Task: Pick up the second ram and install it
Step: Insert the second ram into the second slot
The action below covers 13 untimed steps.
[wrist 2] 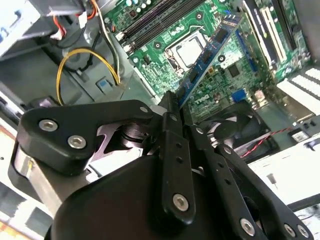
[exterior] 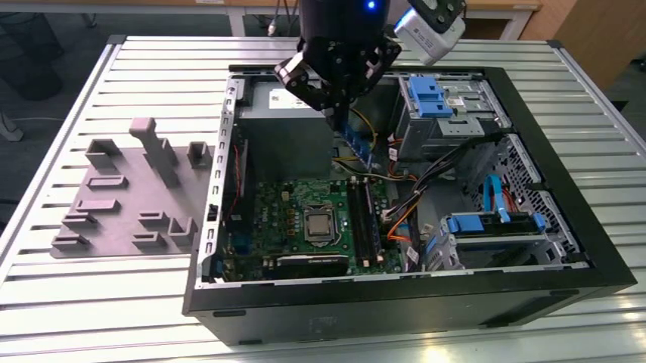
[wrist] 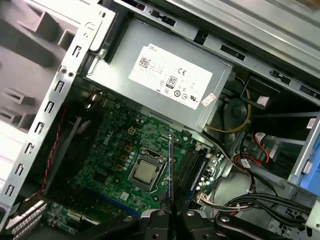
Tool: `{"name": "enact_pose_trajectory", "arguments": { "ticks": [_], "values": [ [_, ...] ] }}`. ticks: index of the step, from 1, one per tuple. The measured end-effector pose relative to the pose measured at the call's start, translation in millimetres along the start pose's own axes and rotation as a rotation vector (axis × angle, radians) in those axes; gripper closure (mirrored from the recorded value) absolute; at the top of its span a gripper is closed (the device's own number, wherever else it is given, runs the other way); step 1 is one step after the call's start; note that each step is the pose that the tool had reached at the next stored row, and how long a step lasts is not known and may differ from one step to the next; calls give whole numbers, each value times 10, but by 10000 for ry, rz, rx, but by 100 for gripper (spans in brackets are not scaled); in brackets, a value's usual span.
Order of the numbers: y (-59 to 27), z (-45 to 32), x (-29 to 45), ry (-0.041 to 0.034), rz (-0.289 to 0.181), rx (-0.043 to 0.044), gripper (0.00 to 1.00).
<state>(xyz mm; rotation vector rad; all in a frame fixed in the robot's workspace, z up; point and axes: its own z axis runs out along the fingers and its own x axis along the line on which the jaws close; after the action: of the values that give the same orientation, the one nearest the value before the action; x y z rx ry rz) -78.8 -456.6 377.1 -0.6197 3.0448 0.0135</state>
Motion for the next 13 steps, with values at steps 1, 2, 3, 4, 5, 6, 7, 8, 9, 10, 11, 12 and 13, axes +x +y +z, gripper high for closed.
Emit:
{"name": "enact_pose_trajectory", "arguments": {
  "ticks": [1, 2, 3, 4, 5, 6, 7, 8, 9, 10, 11, 12, 13],
  "values": [
    [0, 3, 0, 0, 178, 8, 86],
    [0, 6, 0, 1, 359, 16, 86],
    [0, 9, 0, 2, 553, 25, 86],
    [0, 12, 1, 2, 734, 33, 86],
    [0, 15, 0, 2, 914, 41, 86],
    [0, 18, 1, 3, 1092, 49, 86],
    [0, 21, 1, 3, 1274, 57, 86],
    [0, 24, 1, 3, 1452, 65, 86],
    [0, 27, 1, 3, 1633, 73, 86],
    [0, 30, 1, 4, 1828, 81, 86],
    [0, 33, 1, 5, 2008, 89, 86],
    [0, 36, 1, 5, 2188, 98, 86],
    [0, 39, 1, 5, 2366, 106, 86]
  ]
}}
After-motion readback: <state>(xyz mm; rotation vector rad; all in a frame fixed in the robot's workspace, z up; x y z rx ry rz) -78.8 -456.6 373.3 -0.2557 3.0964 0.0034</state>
